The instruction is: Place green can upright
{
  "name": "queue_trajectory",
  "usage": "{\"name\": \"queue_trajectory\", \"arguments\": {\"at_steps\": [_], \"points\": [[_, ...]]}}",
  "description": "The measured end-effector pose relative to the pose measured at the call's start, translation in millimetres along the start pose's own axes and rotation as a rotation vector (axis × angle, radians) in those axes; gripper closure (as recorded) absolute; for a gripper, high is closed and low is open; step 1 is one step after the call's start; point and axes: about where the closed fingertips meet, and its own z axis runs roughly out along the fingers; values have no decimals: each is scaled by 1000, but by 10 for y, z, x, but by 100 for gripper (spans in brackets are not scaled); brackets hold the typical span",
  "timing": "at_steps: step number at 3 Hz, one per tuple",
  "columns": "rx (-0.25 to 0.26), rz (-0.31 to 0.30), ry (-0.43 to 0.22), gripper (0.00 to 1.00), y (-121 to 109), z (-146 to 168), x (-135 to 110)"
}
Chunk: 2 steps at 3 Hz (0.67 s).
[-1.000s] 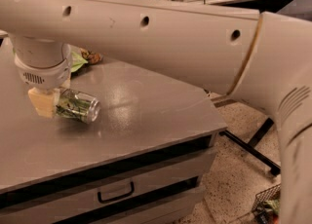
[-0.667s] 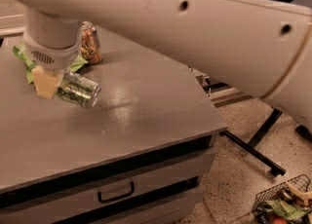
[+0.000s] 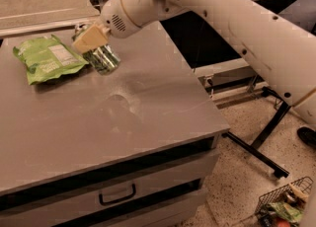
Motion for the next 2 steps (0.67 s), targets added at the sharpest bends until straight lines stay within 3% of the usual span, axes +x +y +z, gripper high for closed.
{"name": "queue_trajectory", "arguments": {"at_steps": [1,2], "points": [[-138,-42,-140,100,-210,-225,14],[-214,-196,-197,100,-361,-527,29]]}}
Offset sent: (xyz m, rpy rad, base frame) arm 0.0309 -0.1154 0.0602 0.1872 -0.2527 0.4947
